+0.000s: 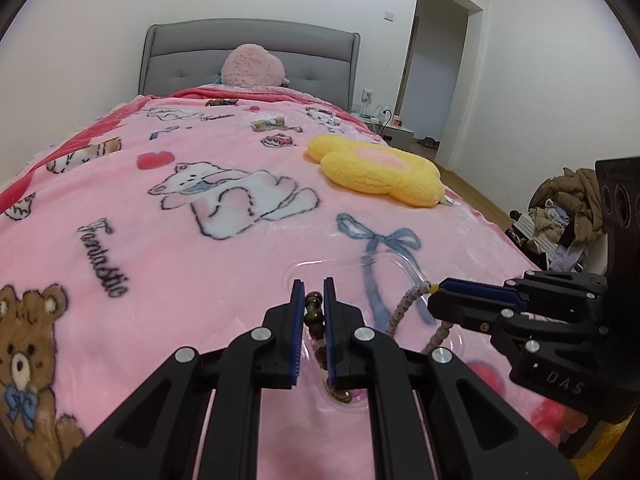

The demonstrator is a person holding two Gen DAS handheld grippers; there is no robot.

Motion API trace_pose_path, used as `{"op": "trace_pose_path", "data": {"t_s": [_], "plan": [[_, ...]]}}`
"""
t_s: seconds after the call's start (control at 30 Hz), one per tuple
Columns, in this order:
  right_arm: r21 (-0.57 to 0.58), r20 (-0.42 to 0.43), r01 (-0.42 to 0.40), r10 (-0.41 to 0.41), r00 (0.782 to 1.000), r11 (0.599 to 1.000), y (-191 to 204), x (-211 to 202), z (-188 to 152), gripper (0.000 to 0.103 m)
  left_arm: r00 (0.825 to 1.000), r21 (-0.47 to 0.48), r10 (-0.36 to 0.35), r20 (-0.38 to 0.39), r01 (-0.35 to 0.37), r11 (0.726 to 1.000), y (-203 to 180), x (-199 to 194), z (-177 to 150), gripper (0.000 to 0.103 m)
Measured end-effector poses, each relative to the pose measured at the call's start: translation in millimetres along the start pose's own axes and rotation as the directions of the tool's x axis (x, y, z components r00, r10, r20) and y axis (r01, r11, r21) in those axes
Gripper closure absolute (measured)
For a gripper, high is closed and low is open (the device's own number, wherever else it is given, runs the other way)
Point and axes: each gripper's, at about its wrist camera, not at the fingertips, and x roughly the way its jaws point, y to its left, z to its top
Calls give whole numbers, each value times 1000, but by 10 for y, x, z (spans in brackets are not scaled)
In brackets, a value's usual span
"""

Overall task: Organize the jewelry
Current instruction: 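Lower both held bracelets into the clear box and open both grippers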

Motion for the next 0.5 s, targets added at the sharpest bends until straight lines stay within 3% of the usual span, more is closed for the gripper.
{"op": "trace_pose_path", "data": {"t_s": [0.5], "plan": [[-23,0,11,-11,1000,1000,56,-5,-7,89,1000,12,21,-8,-20,1000,-38,-11,-7,94]]}}
